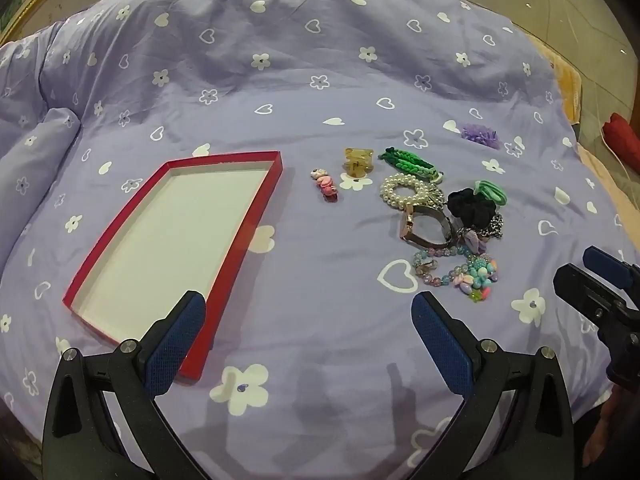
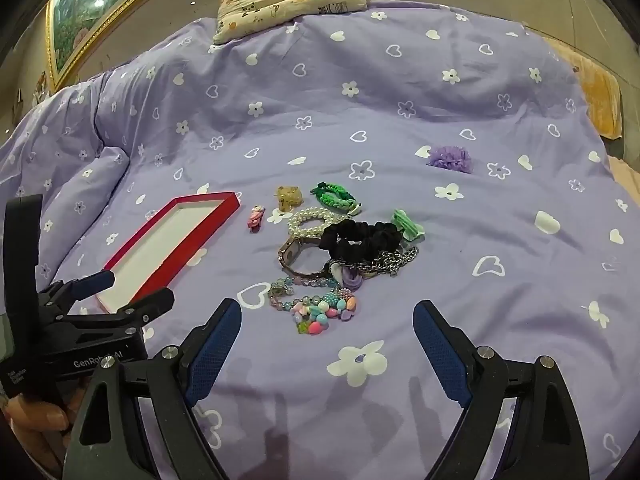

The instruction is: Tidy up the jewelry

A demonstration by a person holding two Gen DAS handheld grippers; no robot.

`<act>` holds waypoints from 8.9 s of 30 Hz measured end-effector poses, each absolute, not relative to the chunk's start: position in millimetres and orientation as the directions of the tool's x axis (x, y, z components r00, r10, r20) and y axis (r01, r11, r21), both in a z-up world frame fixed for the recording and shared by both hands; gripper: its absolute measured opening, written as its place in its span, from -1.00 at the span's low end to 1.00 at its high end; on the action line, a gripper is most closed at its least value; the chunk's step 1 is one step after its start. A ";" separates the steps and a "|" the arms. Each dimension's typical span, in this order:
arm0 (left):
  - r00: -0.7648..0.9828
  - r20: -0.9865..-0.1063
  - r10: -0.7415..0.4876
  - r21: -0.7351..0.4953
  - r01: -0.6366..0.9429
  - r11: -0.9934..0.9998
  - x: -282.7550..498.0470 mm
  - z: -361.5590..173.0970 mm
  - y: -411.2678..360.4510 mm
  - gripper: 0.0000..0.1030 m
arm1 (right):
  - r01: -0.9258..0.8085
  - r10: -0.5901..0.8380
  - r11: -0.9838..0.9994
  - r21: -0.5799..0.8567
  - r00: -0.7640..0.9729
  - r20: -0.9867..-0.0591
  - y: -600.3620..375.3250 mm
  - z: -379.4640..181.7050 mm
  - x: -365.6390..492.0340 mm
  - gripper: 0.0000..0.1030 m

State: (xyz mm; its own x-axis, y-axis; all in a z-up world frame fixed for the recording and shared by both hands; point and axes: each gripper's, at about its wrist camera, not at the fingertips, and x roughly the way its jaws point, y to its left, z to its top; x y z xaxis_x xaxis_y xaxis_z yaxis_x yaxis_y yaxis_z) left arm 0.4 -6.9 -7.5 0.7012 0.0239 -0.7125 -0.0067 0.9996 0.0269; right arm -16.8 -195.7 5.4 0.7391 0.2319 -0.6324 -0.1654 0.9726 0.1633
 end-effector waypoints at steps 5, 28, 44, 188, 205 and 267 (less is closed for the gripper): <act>0.704 -0.709 0.031 0.032 -0.012 0.999 1.2 -6.3 -7.6 1.00 | -0.174 0.244 0.970 0.173 0.745 -0.621 -197.1 4.6 -18.6 0.74; 0.703 -0.711 0.029 0.030 -0.011 0.999 4.1 -4.0 -7.1 1.00 | -0.179 0.242 0.970 0.163 0.737 -0.631 -192.5 6.0 -12.3 0.74; 0.700 -0.714 0.018 0.026 0.001 1.000 7.6 -5.0 -10.6 1.00 | -0.178 0.246 0.969 0.171 0.739 -0.628 -195.2 8.6 -13.3 0.73; 0.522 -0.853 -0.030 -0.109 -0.120 0.987 39.2 -62.6 179.4 -0.85 | -0.545 0.500 0.781 0.304 0.254 -0.828 0.9 -44.5 75.8 -0.88; 0.525 -0.850 0.040 -0.045 -0.148 0.988 27.9 -45.8 173.1 -0.08 | -0.546 0.539 0.774 0.322 0.300 -0.787 -1.6 -25.8 57.1 -0.30; 0.448 -0.881 -0.151 -0.091 0.152 0.984 220.3 -51.9 -5.6 -0.15 | -0.229 0.383 0.924 0.308 0.514 -0.768 -194.5 -43.6 226.8 -0.14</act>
State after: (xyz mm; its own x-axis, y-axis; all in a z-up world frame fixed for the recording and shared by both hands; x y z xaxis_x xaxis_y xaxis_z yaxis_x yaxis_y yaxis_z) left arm 220.3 -5.6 -51.9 0.4484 -0.1509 -0.8810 0.1516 0.9842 -0.0914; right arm 226.8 -194.5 -43.6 0.5135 0.3830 -0.7678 -0.2286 0.9236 0.3078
